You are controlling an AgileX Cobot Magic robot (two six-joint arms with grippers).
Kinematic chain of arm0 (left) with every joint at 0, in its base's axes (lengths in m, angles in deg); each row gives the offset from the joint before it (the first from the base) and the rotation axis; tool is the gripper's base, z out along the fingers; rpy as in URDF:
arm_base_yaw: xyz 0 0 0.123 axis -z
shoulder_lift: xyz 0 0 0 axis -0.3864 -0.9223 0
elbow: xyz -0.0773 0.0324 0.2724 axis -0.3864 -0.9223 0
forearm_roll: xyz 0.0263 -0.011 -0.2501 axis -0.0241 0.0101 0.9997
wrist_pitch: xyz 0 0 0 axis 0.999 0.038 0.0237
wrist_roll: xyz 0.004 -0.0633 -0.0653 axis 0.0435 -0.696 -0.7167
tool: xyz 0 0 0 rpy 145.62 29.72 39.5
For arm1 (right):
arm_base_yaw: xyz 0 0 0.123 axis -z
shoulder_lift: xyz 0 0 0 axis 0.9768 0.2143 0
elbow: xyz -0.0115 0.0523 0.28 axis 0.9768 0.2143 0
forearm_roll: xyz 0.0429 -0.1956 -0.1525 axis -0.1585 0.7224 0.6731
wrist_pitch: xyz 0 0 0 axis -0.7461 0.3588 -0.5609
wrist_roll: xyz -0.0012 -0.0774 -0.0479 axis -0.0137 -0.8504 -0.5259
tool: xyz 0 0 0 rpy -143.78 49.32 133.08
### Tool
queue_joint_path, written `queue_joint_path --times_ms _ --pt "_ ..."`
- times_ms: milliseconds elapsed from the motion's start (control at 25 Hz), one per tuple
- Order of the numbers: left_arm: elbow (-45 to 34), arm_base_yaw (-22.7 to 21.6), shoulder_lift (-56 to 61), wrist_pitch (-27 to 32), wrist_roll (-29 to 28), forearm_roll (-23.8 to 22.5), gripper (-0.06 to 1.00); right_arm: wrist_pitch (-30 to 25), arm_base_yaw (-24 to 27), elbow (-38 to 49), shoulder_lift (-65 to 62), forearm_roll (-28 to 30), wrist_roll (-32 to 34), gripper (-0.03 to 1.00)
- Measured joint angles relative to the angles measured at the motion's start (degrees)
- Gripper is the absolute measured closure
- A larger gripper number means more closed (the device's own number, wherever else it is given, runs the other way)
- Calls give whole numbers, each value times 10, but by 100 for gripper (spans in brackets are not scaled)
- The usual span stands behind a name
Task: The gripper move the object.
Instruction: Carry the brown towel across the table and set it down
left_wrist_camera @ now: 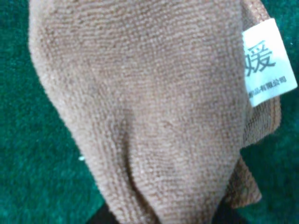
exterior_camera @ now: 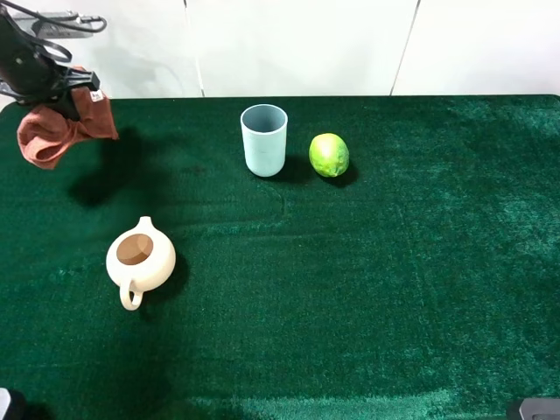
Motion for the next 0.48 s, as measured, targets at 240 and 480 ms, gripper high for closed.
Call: queue_joint_path --times_ms 240,480 --pt "18 0 12 47 0 0 75 0 0 0 0 0 0 28" --pt "24 0 36 74 0 12 75 0 0 0 0 0 0 28"
